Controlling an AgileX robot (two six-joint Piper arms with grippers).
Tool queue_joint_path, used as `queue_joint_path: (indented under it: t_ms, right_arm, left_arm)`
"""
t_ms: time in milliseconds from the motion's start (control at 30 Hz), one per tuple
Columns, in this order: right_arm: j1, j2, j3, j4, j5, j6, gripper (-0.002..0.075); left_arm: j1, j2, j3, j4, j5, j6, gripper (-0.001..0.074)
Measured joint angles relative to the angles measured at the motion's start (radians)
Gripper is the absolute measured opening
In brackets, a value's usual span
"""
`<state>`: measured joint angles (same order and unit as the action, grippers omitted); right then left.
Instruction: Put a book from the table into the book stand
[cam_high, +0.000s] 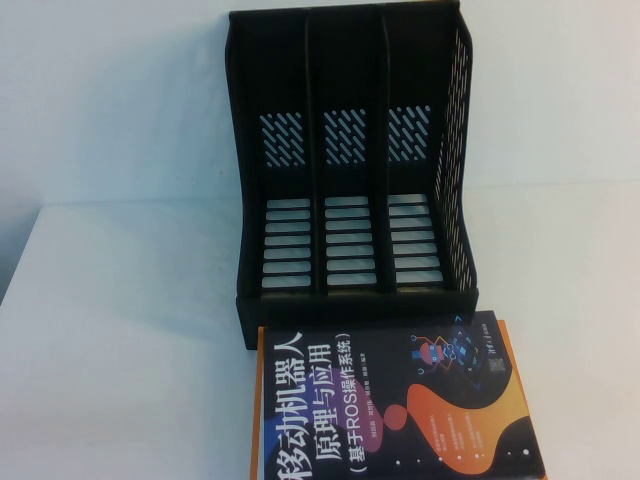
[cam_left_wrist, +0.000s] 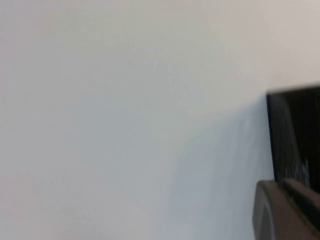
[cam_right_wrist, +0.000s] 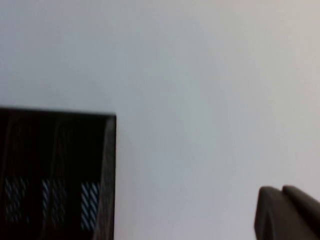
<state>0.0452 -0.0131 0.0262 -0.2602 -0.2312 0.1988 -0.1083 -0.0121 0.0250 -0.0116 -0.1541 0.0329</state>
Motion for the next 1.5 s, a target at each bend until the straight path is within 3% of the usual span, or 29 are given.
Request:
queue_joint_path:
  t_ms: [200,333,533,633,767,900,1000,1167,1233,1367,1500]
  right_arm:
    - [0.0,0.0,0.0,-0.002,-0.331,0.039,-0.0002]
    - [0.0,0.0,0.0,-0.002,-0.526,0.043,-0.0002]
    - [0.0,0.0,0.0,-0.002,-0.649,0.043,-0.0002]
    - [0.0,0.0,0.0,-0.001,-0.679,0.048,-0.0002]
    - [0.0,0.0,0.0,0.028,-0.724,0.089,-0.0002]
    - [0.0,0.0,0.0,0.137,-0.705,0.092,-0.0002]
    - [0.0,0.0,-0.031,0.22,-0.531,0.133,-0.0001]
    - [0.0,0.005,-0.26,0.269,0.108,0.066,-0.0001]
    - [0.0,0.036,-0.334,0.27,0.272,-0.003,-0.0001]
    - [0.0,0.16,-0.448,0.28,0.541,-0.059,-0.0001]
    - [0.0,0.327,-0.534,0.333,0.759,-0.067,-0.0001]
  left_arm:
    - [0.0,0.0,0.0,0.004,-0.381,-0.002,-0.0003]
    - [0.0,0.0,0.0,-0.008,-0.466,0.004,-0.0003]
    - [0.0,0.0,0.0,-0.137,-0.345,0.0,-0.0003]
    - [0.0,0.0,-0.026,-0.189,-0.184,-0.002,-0.0003]
    - [0.0,0.0,-0.181,-0.206,0.065,0.013,-0.0003]
    - [0.0,0.043,-0.336,-0.207,0.185,0.046,-0.0003]
    - [0.0,0.099,-0.427,-0.192,0.274,0.101,-0.0003]
    - [0.0,0.22,-0.515,-0.147,0.466,0.181,-0.0003]
    - [0.0,0.275,-0.519,-0.145,0.546,0.186,-0.0003]
    - [0.0,0.375,-0.519,-0.177,0.705,0.188,-0.0003]
    - [0.0,0.433,-0.519,-0.183,0.755,0.232,-0.0003]
